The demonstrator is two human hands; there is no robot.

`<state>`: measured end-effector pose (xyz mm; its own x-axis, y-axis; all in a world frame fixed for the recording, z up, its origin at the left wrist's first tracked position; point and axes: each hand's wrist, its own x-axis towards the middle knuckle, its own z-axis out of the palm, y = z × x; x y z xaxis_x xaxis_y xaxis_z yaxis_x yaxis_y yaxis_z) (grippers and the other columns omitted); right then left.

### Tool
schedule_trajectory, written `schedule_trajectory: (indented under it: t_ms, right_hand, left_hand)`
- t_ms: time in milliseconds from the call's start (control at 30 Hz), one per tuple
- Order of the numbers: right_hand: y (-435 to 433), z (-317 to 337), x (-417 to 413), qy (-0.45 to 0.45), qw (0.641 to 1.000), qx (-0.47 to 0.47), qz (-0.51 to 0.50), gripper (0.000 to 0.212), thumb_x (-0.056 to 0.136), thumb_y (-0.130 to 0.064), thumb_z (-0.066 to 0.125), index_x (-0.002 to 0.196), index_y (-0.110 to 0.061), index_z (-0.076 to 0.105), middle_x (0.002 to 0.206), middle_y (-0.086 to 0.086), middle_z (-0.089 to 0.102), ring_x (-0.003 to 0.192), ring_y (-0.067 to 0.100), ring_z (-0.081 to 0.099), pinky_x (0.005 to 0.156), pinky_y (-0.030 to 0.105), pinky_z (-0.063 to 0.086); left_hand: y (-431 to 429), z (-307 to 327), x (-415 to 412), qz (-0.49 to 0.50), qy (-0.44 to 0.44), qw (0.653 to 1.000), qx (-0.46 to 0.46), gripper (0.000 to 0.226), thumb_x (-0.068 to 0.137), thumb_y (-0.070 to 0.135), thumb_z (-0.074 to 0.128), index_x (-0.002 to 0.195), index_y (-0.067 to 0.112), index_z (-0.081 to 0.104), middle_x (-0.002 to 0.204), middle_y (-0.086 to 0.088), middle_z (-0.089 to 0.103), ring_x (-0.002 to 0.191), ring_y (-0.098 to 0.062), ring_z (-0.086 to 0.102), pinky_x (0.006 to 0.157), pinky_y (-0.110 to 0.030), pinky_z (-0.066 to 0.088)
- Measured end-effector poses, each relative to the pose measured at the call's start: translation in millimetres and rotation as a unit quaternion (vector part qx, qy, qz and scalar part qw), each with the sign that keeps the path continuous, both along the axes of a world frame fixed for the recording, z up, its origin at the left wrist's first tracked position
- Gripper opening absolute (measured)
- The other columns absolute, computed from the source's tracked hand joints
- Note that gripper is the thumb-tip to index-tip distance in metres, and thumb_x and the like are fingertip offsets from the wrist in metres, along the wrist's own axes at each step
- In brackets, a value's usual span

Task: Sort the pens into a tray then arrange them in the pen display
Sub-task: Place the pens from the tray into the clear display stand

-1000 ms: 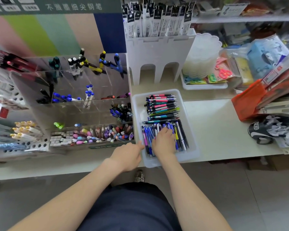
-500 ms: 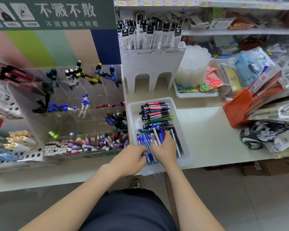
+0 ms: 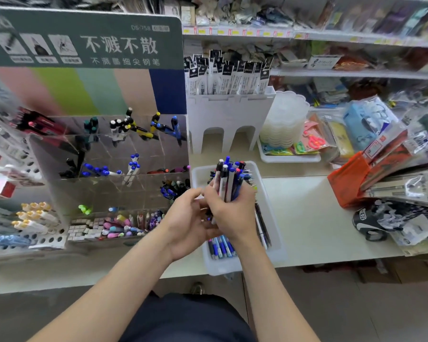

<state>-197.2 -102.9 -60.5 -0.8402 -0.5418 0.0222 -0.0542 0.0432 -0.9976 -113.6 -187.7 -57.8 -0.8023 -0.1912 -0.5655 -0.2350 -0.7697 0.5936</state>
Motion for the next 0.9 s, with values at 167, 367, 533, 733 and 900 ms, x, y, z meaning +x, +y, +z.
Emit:
schedule_trajectory:
  t_ms: [167,367,533,733,900]
  right_hand:
    - [-9,6,1,-0.116,0.991,0.019,0.066,0.011,0.084,-0.002,0.081,0.083,-0.012,0.077,0.077,0.007,0.075,0.075,0.019,0.074,0.071,0.036,0.061]
    - [-26,8,10,-0.180,0.968,-0.003,0.176,0.008,0.085,-0.012,0.078,0.084,-0.019,0.074,0.081,0.006,0.069,0.081,0.022,0.068,0.079,0.044,0.059]
    - [-40,11,18,-0.197,0.956,0.031,0.216,0.018,0.099,-0.021,0.075,0.112,-0.009,0.075,0.102,0.014,0.078,0.102,0.029,0.077,0.093,0.051,0.063]
    - [-58,10,26,-0.241,0.948,-0.016,0.207,0.030,0.092,-0.021,0.081,0.114,-0.004,0.071,0.093,0.015,0.074,0.087,0.034,0.072,0.078,0.053,0.057]
    - [-81,20,40,-0.182,0.970,-0.079,0.140,0.029,0.096,-0.019,0.079,0.120,-0.008,0.066,0.096,0.016,0.072,0.088,0.031,0.072,0.081,0.045,0.062]
  left_hand:
    - [-17,0,16,0.006,-0.005,1.000,-0.017,0.044,0.100,0.020,0.038,0.124,0.005,0.071,0.104,-0.015,0.059,0.077,-0.019,0.060,0.079,-0.040,0.054]
    - [-41,7,41,-0.063,0.028,0.991,-0.117,0.056,0.074,0.017,0.052,0.126,0.004,0.070,0.110,-0.020,0.068,0.099,-0.031,0.061,0.085,-0.043,0.050]
    - [-58,18,52,-0.138,0.066,0.956,-0.252,0.048,0.083,-0.002,0.067,0.128,0.012,0.068,0.104,-0.020,0.073,0.095,-0.030,0.069,0.083,-0.040,0.058]
    - [-73,19,61,-0.152,0.017,0.920,-0.362,0.020,0.090,-0.001,0.056,0.108,-0.004,0.062,0.085,-0.033,0.054,0.071,-0.028,0.050,0.060,-0.040,0.041]
    - [-93,26,77,-0.133,0.005,0.924,-0.359,0.005,0.090,-0.001,0.060,0.095,0.000,0.063,0.075,-0.013,0.057,0.065,-0.026,0.051,0.056,-0.034,0.043]
